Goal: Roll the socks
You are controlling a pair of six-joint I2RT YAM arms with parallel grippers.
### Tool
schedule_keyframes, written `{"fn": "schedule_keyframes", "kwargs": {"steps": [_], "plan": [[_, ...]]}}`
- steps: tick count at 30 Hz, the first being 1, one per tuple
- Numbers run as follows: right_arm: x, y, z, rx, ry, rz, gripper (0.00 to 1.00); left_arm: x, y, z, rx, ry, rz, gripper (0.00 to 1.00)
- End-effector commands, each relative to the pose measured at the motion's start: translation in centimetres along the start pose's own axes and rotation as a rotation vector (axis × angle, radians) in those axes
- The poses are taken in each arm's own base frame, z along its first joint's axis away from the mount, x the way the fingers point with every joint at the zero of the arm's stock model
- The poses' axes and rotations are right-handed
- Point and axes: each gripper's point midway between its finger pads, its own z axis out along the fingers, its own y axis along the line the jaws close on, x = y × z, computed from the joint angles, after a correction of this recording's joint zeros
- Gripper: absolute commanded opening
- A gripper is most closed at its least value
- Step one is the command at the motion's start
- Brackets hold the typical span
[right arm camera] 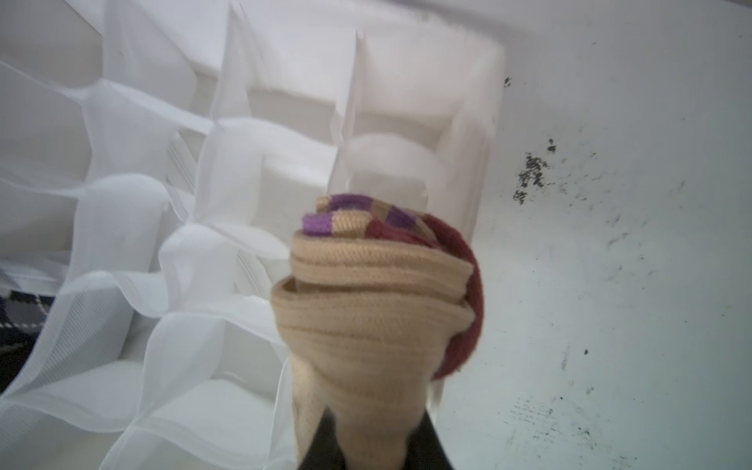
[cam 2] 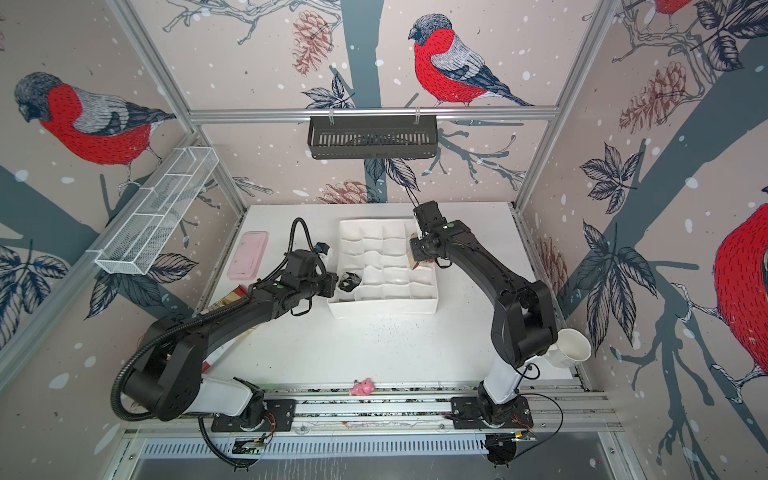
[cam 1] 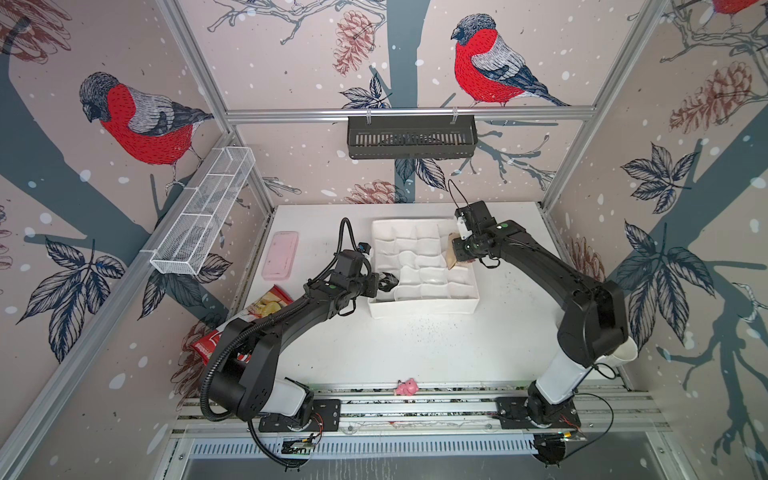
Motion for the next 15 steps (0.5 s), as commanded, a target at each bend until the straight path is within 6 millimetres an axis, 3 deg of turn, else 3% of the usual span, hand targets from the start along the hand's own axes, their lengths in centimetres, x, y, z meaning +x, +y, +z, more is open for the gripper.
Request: {"fn": "schedule_keyframes", "kwargs": {"steps": [1, 10, 13, 15], "plan": [[-1.3, -1.0, -1.6, 0.044, -0.059, 0.020, 0.00, 3.5, 0.6, -0.3, -0.021, 0.134, -0.004, 0.00], [-4.4, -5.3, -6.9, 0.349, -0.246, 0.075, 0.00, 3.4, 0.8, -0.9, -0.035, 0.120, -0.002, 0.00], [-4.5, -6.3, -7.9, 0.486, -0.255, 0.046, 0.00, 3.4, 0.8, -0.9, -0.037, 0.121, -0.003, 0.00], [-4.1, -6.8, -7.6, 0.571, -0.218, 0.010, 0.00, 3.2, 0.8, -1.0, -0.039, 0.115, -0.003, 0.00]]}}
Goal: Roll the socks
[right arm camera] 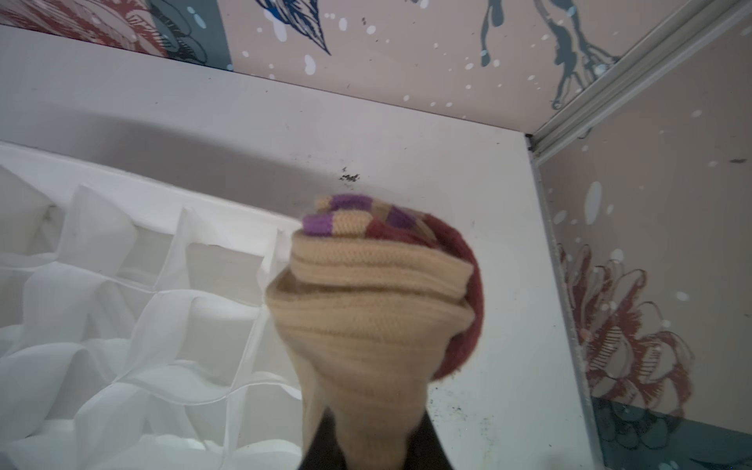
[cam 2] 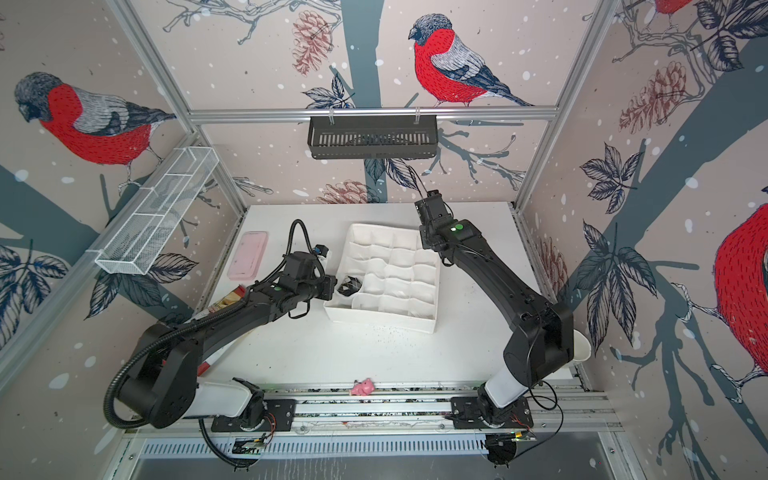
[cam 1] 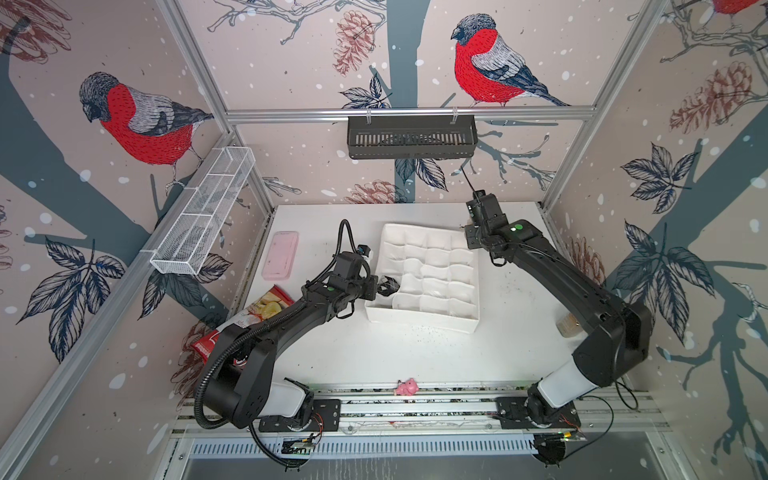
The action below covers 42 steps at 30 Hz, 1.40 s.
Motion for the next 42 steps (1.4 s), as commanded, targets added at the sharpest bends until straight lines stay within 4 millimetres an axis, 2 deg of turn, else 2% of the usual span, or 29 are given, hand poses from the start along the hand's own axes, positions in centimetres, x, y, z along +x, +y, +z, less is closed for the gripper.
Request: {"fn": "schedule_keyframes", "kwargs": {"steps": [1, 3, 6, 10, 12, 16, 22, 28, 31, 34, 42], "plan": [[-0.1, -2.4, 0.4, 0.234, 0.011, -0.062, 0.00, 2.7, 0.8, -0.2, -0.038, 0.104, -0.007, 0.00], [0.4, -2.4, 1.7, 0.324, 0.047, -0.112, 0.00, 2.5, 0.5, -0.3, -0.032, 0.098, -0.004, 0.00], [1.4, -1.3, 4.7, 0.391, 0.122, -0.191, 0.00, 2.4, 0.2, -0.4, -0.024, 0.095, 0.000, 0.00], [2.3, 1.0, 8.2, 0.379, 0.171, -0.255, 0.00, 2.3, 0.1, -0.5, -0.018, 0.087, 0.003, 0.00], [2.9, 2.0, 9.3, 0.353, 0.191, -0.266, 0.00, 2.2, 0.0, -0.6, -0.013, 0.082, 0.003, 0.00], [4.0, 4.2, 10.0, 0.256, 0.223, -0.267, 0.00, 1.9, -0.1, -0.9, -0.012, 0.070, 0.007, 0.00], [6.8, 7.0, 11.4, 0.076, 0.307, -0.263, 0.00, 1.8, -0.2, -0.9, -0.006, 0.067, 0.011, 0.00], [9.1, 6.8, 13.5, 0.063, 0.373, -0.276, 0.00, 1.9, -0.1, -1.1, -0.013, 0.065, 0.012, 0.00], [9.6, 7.0, 14.4, 0.021, 0.389, -0.261, 0.00, 1.8, -0.1, -1.2, -0.014, 0.063, 0.011, 0.00], [9.9, 8.1, 14.9, -0.091, 0.408, -0.224, 0.00, 1.8, 0.0, -1.2, -0.016, 0.065, 0.012, 0.00], [10.0, 10.8, 14.9, -0.394, 0.442, -0.107, 0.00, 1.7, 0.0, -1.3, -0.018, 0.066, 0.013, 0.00]]}}
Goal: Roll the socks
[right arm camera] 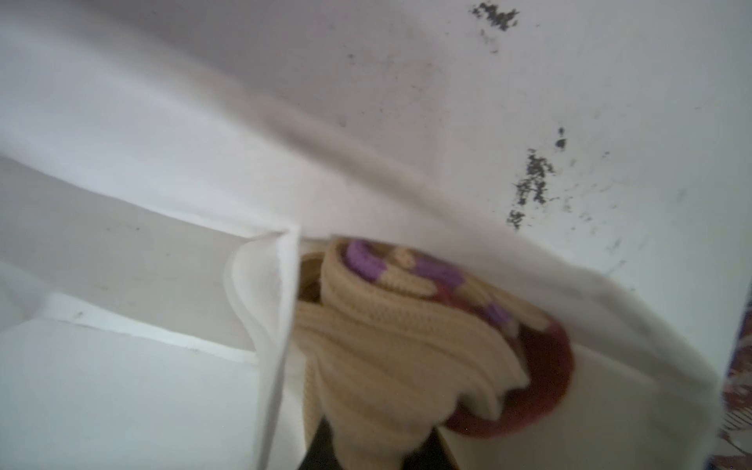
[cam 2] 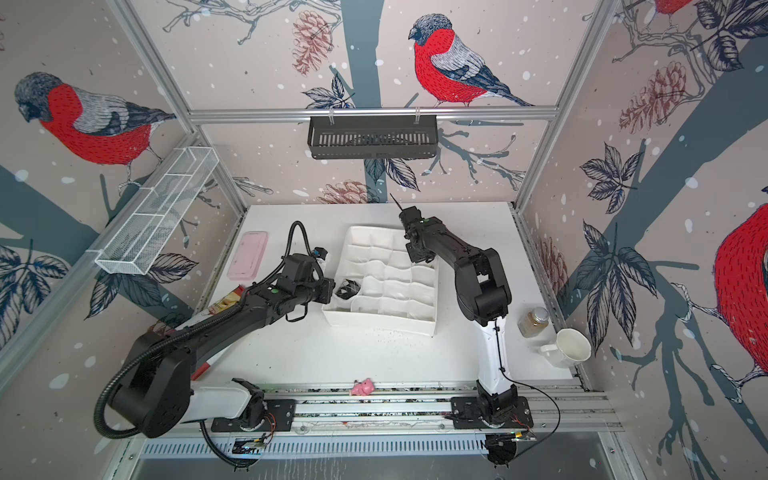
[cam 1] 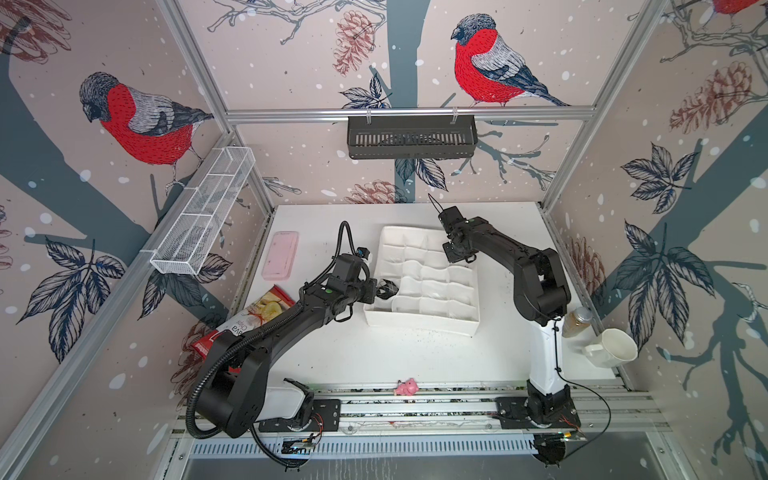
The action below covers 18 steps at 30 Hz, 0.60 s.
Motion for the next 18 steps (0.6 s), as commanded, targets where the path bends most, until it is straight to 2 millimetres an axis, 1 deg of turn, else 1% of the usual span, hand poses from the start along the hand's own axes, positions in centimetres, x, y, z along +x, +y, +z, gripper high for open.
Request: {"fn": "schedule_keyframes", "kwargs": {"steps": [1, 6, 8, 10, 11, 12, 13, 16, 18], "plan": [[-0.2, 2.8, 0.2, -0.233, -0.003, 0.027, 0.00, 0.9, 0.1, -0.2, -0.007, 0.042, 0.007, 0.00], [-1.0, 3.8, -0.2, -0.433, -0.030, 0.118, 0.00, 1.3, 0.3, -0.1, -0.016, 0.052, 0.006, 0.00], [-1.3, 3.7, -0.4, -0.483, -0.041, 0.156, 0.00, 1.4, 0.4, -0.2, -0.019, 0.053, 0.005, 0.00], [-1.7, 3.4, -0.7, -0.485, -0.050, 0.169, 0.01, 1.4, 0.4, -0.2, -0.020, 0.054, 0.006, 0.00], [-1.8, 3.1, -0.7, -0.464, -0.047, 0.172, 0.06, 1.4, 0.4, -0.3, -0.021, 0.053, 0.005, 0.00], [-1.8, 2.7, -0.8, -0.443, -0.046, 0.176, 0.16, 1.4, 0.5, -0.3, -0.023, 0.053, 0.006, 0.00], [-1.9, 2.5, -1.0, -0.431, -0.049, 0.176, 0.22, 1.4, 0.5, -0.3, -0.024, 0.053, 0.006, 0.00], [-2.2, 1.5, -2.0, -0.370, -0.076, 0.185, 0.33, 1.6, 0.6, -0.3, -0.029, 0.057, 0.006, 0.00], [-2.5, 0.8, -2.8, -0.332, -0.094, 0.190, 0.37, 1.6, 0.7, -0.3, -0.033, 0.057, 0.006, 0.00]]}}
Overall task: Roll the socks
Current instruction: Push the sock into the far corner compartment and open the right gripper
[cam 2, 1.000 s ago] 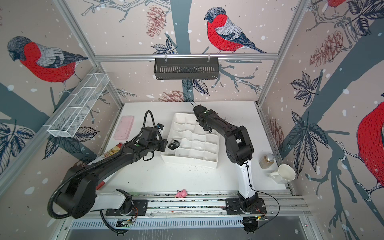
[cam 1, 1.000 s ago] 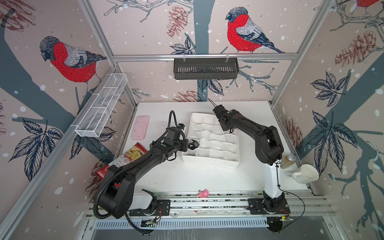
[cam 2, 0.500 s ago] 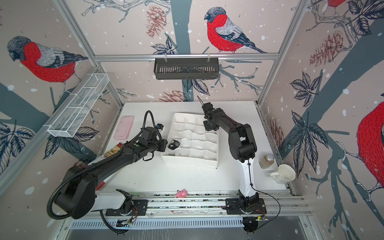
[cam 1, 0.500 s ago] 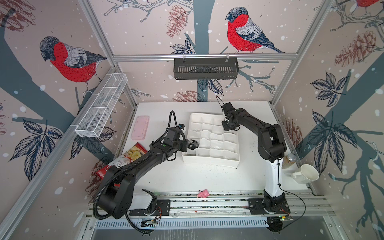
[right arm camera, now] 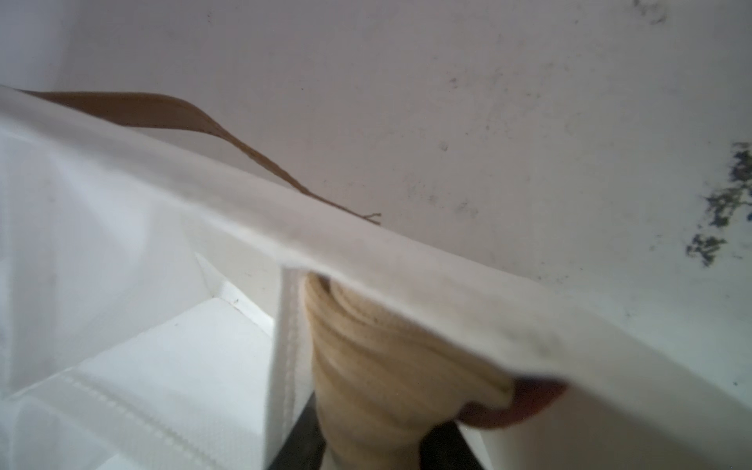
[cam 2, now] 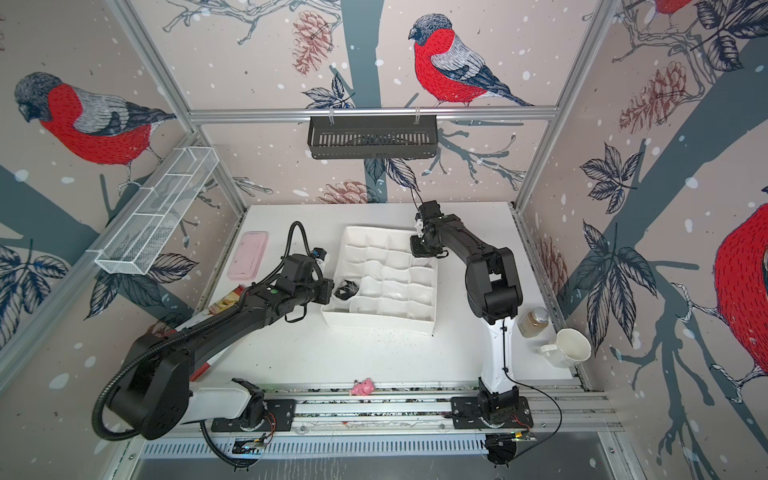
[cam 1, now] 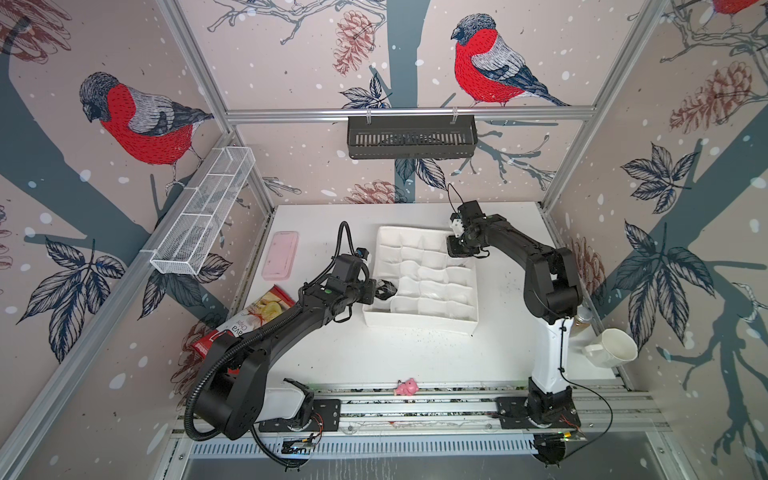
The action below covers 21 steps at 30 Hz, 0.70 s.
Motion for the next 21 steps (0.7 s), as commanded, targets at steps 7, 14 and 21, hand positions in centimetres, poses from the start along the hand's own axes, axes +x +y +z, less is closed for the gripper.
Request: {"fn": "schedule_keyframes", "kwargs": {"steps": [7, 14, 21], "plan": [[-2.1, -1.2, -3.9, 0.160, -0.100, 0.000, 0.50, 1.5, 0.5, 0.0, -0.022, 0.059, 0.009, 0.00], [-3.3, -0.3, -6.5, 0.173, -0.170, -0.014, 0.28, 1.5, 0.7, -0.1, -0.033, 0.058, 0.010, 0.00], [-0.4, 2.5, -5.7, 0.132, -0.084, -0.095, 0.08, 1.4, 0.6, -0.1, -0.031, 0.056, 0.005, 0.00]]}}
